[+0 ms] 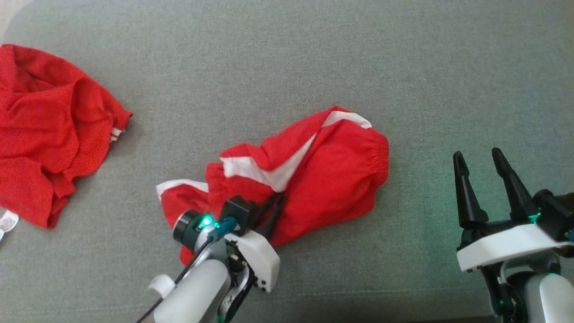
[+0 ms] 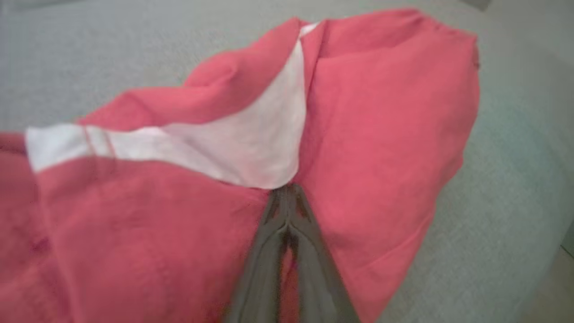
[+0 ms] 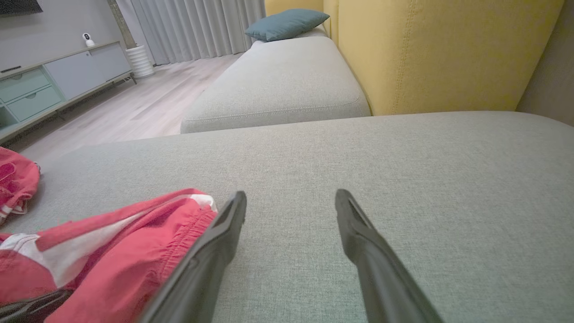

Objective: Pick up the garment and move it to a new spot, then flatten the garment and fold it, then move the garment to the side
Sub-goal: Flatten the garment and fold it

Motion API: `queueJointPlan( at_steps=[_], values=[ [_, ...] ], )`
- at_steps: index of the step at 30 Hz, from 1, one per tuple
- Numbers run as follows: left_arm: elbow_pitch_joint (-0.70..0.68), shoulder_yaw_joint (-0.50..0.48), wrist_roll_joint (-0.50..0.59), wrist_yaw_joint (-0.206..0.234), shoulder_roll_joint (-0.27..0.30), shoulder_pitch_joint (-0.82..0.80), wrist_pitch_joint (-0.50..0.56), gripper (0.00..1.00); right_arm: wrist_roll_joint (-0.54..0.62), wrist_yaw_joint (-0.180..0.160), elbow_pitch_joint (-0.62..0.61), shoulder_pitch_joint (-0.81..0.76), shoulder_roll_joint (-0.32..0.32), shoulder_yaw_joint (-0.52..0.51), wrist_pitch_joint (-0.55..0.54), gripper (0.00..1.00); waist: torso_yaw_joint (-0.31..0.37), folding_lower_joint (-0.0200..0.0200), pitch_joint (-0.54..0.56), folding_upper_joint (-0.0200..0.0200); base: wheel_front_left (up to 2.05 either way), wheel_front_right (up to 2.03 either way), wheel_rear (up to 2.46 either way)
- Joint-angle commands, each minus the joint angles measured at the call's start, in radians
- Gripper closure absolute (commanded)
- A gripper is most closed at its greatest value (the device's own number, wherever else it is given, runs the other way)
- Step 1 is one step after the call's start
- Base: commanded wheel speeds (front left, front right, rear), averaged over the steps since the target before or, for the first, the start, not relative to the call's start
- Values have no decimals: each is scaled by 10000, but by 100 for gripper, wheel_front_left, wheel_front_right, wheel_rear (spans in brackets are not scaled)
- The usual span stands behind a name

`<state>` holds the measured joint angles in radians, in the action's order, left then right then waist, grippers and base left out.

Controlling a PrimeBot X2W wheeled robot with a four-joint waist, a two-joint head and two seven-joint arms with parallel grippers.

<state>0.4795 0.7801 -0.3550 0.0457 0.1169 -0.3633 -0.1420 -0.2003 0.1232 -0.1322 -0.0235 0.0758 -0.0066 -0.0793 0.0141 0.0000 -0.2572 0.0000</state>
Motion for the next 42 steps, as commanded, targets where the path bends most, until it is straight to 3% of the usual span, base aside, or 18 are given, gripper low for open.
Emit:
queueJointPlan(
  at_steps=[1, 10, 20, 27, 42],
  values=[
    [-362, -467, -42, 182, -9, -243, -412, 0, 87, 75, -381, 284, 121, 184, 17, 0, 3, 0, 129, 0, 0, 0, 0],
    [-2036, -1254, -19, 935, 293, 405, -1128, 0, 288, 75, -479, 159, 174, 166, -42, 0, -42, 0, 656, 0, 0, 0, 0],
    [-3897, -3505, -210, 2113, 1073, 1540, -1194, 0, 375, 75, -591, -102, 209, 194, -218, 0, -246, 0, 1144, 0, 0, 0, 0],
    [-4300, -4240, -43, 2120, 1367, 2125, -1196, 0, 337, 75, -539, -288, 163, 210, -262, 0, -249, 0, 1321, 0, 0, 0, 0],
    [-4292, -4158, 338, 1742, 1221, 2037, -1197, 0, 70, 75, -108, -106, 278, 501, -577, 0, -407, 0, 1077, 0, 0, 0, 0]
  ],
)
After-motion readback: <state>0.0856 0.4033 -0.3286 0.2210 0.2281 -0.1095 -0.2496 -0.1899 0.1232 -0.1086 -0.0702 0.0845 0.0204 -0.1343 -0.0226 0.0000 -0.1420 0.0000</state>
